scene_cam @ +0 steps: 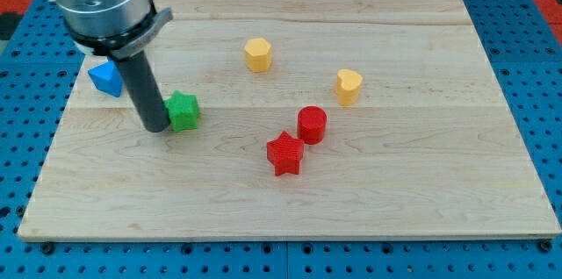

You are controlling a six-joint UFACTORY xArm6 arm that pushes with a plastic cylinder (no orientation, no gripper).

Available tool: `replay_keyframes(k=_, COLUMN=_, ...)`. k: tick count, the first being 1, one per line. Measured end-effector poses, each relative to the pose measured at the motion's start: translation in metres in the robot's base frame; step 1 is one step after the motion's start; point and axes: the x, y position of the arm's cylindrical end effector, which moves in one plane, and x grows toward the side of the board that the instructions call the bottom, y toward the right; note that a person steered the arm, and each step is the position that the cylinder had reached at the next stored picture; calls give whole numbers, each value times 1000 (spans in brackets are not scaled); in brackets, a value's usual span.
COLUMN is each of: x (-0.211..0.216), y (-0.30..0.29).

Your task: Push the green circle towards the right side of the board

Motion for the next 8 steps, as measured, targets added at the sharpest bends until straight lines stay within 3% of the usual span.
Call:
replay_keyframes(k=1, x=12, y=18)
replay_keyframes(k=2, x=16, y=-19)
replay_keyframes(k=3, x=-1, y=-105)
replay_keyframes(k=4, x=-64, y=-156)
replay_keyframes(k=6, x=-191, y=-146)
replay_keyframes(k=7, x=-189, y=-109)
replay_keyframes(k=8, x=-151, y=-80)
